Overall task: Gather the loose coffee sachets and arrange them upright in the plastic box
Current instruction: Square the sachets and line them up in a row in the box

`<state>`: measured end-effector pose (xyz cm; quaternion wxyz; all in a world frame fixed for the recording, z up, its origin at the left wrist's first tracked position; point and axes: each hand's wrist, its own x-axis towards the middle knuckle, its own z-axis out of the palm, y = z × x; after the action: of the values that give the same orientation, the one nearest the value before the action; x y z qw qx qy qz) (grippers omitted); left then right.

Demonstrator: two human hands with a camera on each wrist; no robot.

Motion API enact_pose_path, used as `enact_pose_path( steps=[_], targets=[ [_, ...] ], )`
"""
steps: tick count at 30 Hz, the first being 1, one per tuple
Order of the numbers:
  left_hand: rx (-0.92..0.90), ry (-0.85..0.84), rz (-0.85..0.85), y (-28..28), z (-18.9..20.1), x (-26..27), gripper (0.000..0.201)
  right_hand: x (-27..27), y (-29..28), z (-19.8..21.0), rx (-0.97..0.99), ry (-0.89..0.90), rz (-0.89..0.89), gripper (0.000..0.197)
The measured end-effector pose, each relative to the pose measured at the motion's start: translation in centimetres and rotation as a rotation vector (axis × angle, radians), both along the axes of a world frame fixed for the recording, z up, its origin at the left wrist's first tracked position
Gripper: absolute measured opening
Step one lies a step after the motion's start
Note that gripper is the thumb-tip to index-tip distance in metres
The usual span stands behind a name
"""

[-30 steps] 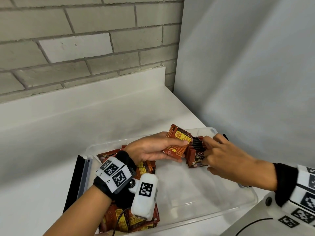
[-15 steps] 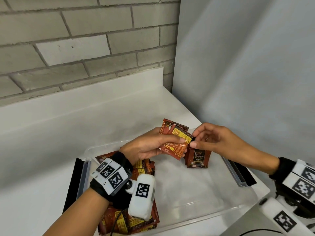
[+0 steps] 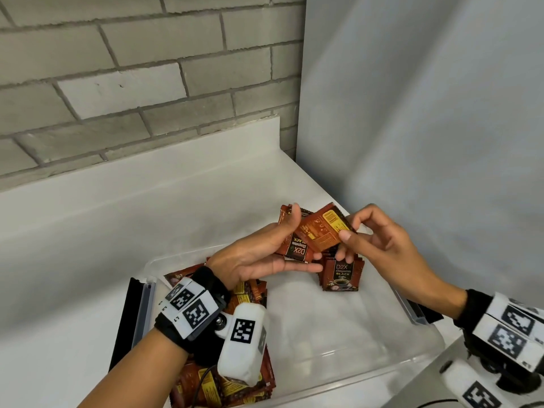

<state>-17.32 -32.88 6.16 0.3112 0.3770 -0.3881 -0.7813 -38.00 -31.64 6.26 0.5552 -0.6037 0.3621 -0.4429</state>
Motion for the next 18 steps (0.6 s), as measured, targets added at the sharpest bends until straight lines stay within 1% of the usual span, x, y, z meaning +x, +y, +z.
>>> enact_pose_path(
  steps=[1, 3, 5, 7, 8, 11, 14, 16, 18],
  targets=[
    [0.014, 0.01, 0.007, -0.1, 0.0, 0.0, 0.093, -0.1, 0.1, -0.2, -0.025, -0.037, 0.004, 0.019],
    [0.035, 0.028, 0.026, -0.2, -0.1, -0.1, 0.077, -0.2, 0.3, -0.5, -0.079, -0.062, 0.037, 0.016],
    [0.046, 0.047, 0.052, -0.2, -0.2, -0.1, 0.055, -0.3, 0.3, -0.9, -0.18, -0.021, 0.062, 0.014],
    [0.05, 0.073, 0.079, 0.0, -0.1, -0.1, 0.026, -0.4, 0.1, -1.2, -0.272, 0.039, 0.075, 0.011],
    [0.054, 0.092, 0.094, 0.1, 0.1, -0.1, 0.018, -0.4, 0.0, -1.3, -0.291, 0.065, 0.08, 0.01],
    [0.002, 0.09, 0.146, 0.0, 0.1, 0.1, 0.029, -0.4, -0.1, -1.5, -0.287, 0.149, 0.113, 0.012],
    [-0.052, 0.049, 0.179, 0.0, 0.2, 0.3, 0.032, -0.4, 0.0, -1.2, -0.287, 0.219, 0.15, 0.024],
    [-0.081, -0.003, 0.175, -0.1, 0.3, 0.4, 0.035, -0.3, 0.0, -1.0, -0.268, 0.191, 0.132, 0.034],
    [-0.102, -0.046, 0.149, -0.1, 0.3, 0.4, 0.034, -0.1, 0.0, -1.0, -0.2, 0.134, 0.081, 0.041]
  ],
)
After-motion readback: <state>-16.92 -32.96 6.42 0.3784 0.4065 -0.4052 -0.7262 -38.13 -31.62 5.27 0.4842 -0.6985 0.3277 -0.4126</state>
